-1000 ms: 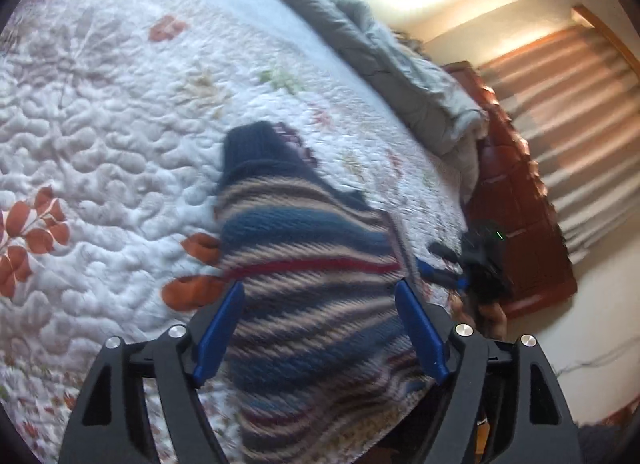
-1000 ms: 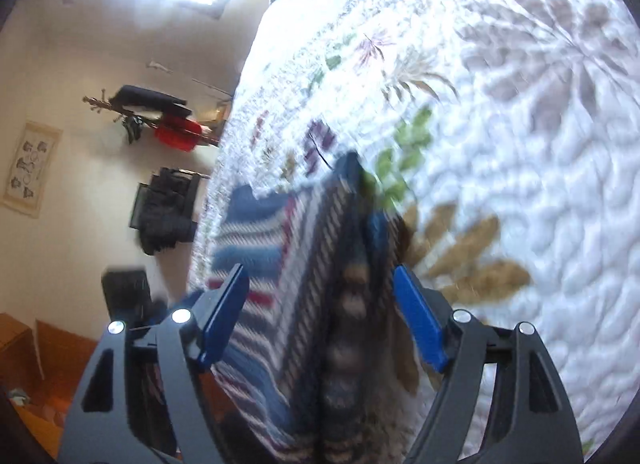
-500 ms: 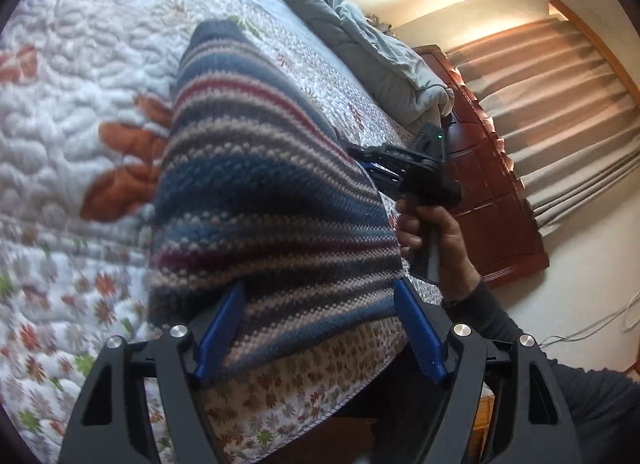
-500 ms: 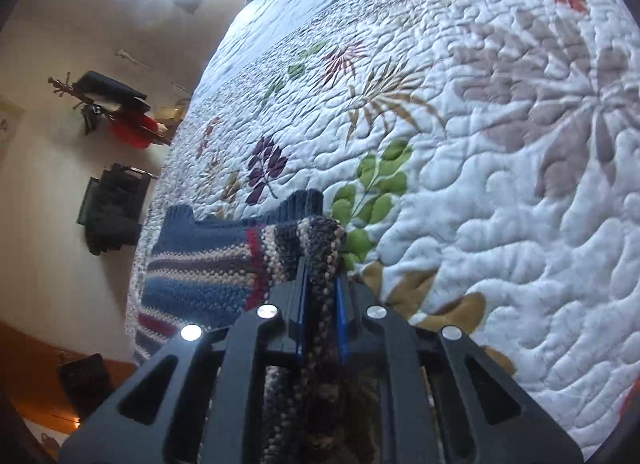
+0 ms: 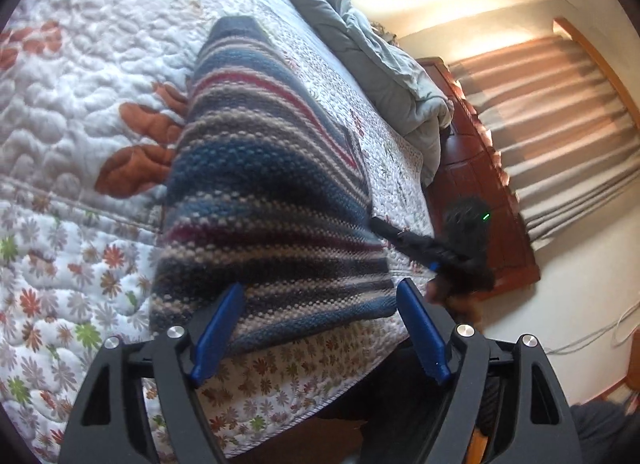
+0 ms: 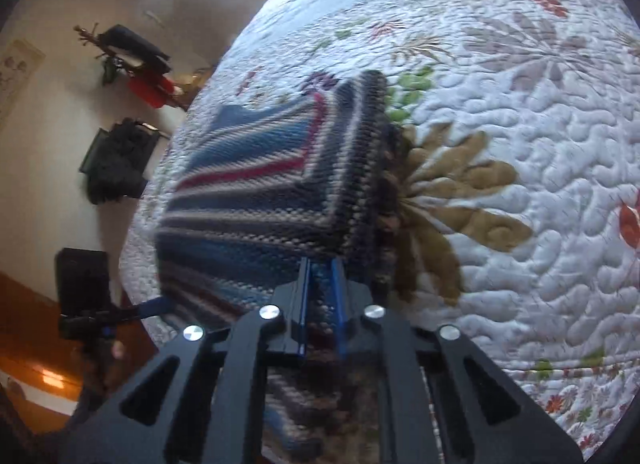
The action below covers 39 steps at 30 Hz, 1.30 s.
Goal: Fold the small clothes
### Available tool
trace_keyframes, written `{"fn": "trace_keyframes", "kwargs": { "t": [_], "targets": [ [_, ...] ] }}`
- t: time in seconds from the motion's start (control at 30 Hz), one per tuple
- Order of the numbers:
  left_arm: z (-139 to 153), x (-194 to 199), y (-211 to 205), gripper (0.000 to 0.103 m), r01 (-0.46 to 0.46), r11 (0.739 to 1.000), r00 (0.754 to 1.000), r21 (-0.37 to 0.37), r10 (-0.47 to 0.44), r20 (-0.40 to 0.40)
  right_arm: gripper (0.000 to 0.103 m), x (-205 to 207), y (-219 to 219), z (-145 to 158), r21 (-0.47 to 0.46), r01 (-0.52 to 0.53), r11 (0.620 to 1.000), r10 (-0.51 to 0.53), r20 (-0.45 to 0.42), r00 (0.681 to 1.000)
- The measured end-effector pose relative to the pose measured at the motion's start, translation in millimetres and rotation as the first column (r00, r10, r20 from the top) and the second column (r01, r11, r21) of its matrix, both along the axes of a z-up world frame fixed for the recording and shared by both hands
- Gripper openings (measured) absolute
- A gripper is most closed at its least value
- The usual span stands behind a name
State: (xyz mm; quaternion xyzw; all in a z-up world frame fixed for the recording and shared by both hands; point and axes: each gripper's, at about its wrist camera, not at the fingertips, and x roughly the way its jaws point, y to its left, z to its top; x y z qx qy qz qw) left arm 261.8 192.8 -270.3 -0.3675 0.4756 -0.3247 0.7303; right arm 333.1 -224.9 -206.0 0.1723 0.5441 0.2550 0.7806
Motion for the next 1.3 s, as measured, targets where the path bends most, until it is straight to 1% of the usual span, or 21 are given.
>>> {"fn": "trace_keyframes", "kwargs": {
  "t": [0.1,0.17,0.2,0.3,0.37,0.47,0.53,0.6,0.67,0.7,0.73,0.77,0.8,0.83,0.87,0.9,1.0,1.07,1.1,1.2,1.3],
  "targets": [
    [11.3,-8.4,5.8,0.087,-0.033,0.999,0.999,0.005,0.033,0.014,0.018,-19.8,-3.9,25.5,0.034,0.017,0.999,-0.019,0.039,0.999],
    [17.0,-14.0,9.3,0.090,-0.049,0.999,0.998,0.011,0.049,0.027,0.020,-46.0,2.0,43.0,0.029,-0.016,0.999,0.013,0.084,0.996],
    [17.0,-16.4,10.8,0.090,-0.054,0.998,0.998,0.011,0.054,0.024,0.020,-55.9,6.1,43.5,0.012,-0.029,1.000,0.028,0.087,0.996],
    [9.7,-20.3,17.3,0.091,-0.087,0.996,0.996,0.013,0.087,-0.009,0.019,-68.6,15.2,25.1,-0.045,-0.050,0.998,0.052,0.043,0.998],
    [1.7,-22.7,21.7,0.091,-0.107,0.994,0.994,-0.013,0.106,-0.039,0.018,-73.8,17.1,3.5,-0.119,-0.036,0.992,0.036,0.001,0.999],
    [-5.6,-23.7,20.5,0.091,-0.120,0.993,0.991,-0.018,0.119,-0.067,0.019,-80.6,20.0,2.9,-0.149,-0.020,0.989,0.024,0.025,0.999],
    [-3.8,-28.4,17.1,0.093,-0.132,0.991,0.989,-0.001,0.132,-0.073,0.034,-92.4,25.1,21.9,-0.163,-0.020,0.986,0.031,0.062,0.998],
    [4.9,-35.1,11.0,0.094,-0.138,0.990,0.988,0.025,0.140,-0.071,0.059,-109.4,32.5,45.9,-0.218,-0.016,0.976,0.045,0.129,0.991],
    [25.6,-50.8,1.4,0.097,-0.152,0.982,0.987,0.114,0.156,-0.028,0.066,-132.2,41.2,74.9,-0.288,0.000,0.958,0.065,0.214,0.975],
    [38.6,-61.4,-3.5,0.099,-0.169,0.971,0.986,0.170,0.168,0.015,0.072,-141.0,44.5,86.3,-0.316,0.010,0.949,0.074,0.251,0.965],
    [55.8,-76.0,-9.7,0.099,-0.198,0.947,0.980,0.251,0.185,0.076,0.082,-157.9,47.8,103.3,-0.358,0.035,0.933,0.080,0.303,0.949],
    [71.4,-89.9,-17.5,0.099,-0.223,0.912,0.973,0.345,0.190,0.129,0.085,-168.6,50.0,113.0,-0.383,0.054,0.922,0.084,0.335,0.938],
    [82.3,-100.4,-23.6,0.099,-0.246,0.879,0.967,0.408,0.195,0.164,0.088,-186.2,52.2,126.5,-0.410,0.083,0.908,0.086,0.377,0.922],
    [96.0,-115.3,-33.0,0.099,-0.273,0.834,0.958,0.480,0.193,0.210,0.089,-194.7,53.4,132.5,-0.421,0.098,0.902,0.085,0.395,0.915],
    [108.2,-129.5,-41.6,0.099,-0.293,0.802,0.950,0.520,0.186,0.249,0.089,-205.6,53.9,138.6,-0.429,0.112,0.896,0.085,0.413,0.907],
    [119.6,-144.1,-49.0,0.099,-0.323,0.773,0.939,0.545,0.191,0.286,0.090,-216.8,54.6,143.6,-0.431,0.120,0.894,0.084,0.425,0.901],
    [139.1,-178.1,-57.8,0.099,-0.398,0.720,0.905,0.569,0.207,0.372,0.091,-250.2,54.2,158.3,-0.425,0.152,0.892,0.067,0.457,0.887],
    [149.8,-198.5,-65.1,0.099,-0.463,0.655,0.876,0.597,0.236,0.421,0.091,-265.0,54.2,161.1,-0.419,0.163,0.893,0.054,0.461,0.886],
    [152.2,-206.2,-67.5,0.099,-0.478,0.637,0.869,0.604,0.244,0.431,0.091,-272.3,53.4,163.7,-0.413,0.171,0.894,0.046,0.466,0.884],
    [157.0,-223.9,-77.7,0.099,-0.441,0.661,0.889,0.608,0.226,0.399,0.091,-297.6,49.7,172.2,-0.380,0.190,0.905,0.017,0.479,0.878],
    [166.1,-242.5,-86.1,0.099,-0.423,0.653,0.896,0.628,0.198,0.397,0.091,-316.3,47.5,180.2,-0.361,0.203,0.910,0.005,0.500,0.866]
  ]
}}
